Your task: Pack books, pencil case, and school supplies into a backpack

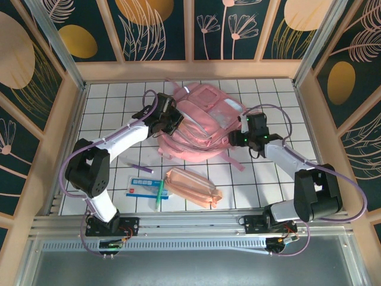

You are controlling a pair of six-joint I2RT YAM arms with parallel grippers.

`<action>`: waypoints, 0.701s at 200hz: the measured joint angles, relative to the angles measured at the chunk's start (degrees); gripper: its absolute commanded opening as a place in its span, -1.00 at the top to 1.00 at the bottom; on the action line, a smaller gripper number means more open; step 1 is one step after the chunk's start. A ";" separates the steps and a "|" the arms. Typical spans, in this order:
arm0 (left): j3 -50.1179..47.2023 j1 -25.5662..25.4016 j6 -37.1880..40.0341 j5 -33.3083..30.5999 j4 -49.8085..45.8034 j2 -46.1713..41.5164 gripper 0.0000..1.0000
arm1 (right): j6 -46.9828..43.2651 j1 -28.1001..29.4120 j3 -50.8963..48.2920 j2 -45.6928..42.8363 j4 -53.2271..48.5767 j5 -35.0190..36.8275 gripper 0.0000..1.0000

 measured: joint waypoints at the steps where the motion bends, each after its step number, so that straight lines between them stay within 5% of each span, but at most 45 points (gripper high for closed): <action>1: 0.00 0.00 0.00 0.00 -0.07 -0.04 1.00 | -0.37 -0.24 -0.09 0.00 0.26 -0.20 0.02; 75: 0.44 0.00 0.31 1.92 -2.47 -3.06 1.00 | -24.90 -2.62 -3.13 3.96 6.54 -12.41 0.08; 140: 0.44 0.00 0.96 3.65 -2.49 -3.72 1.00 | -46.82 -7.89 -1.09 8.98 5.22 -22.91 0.47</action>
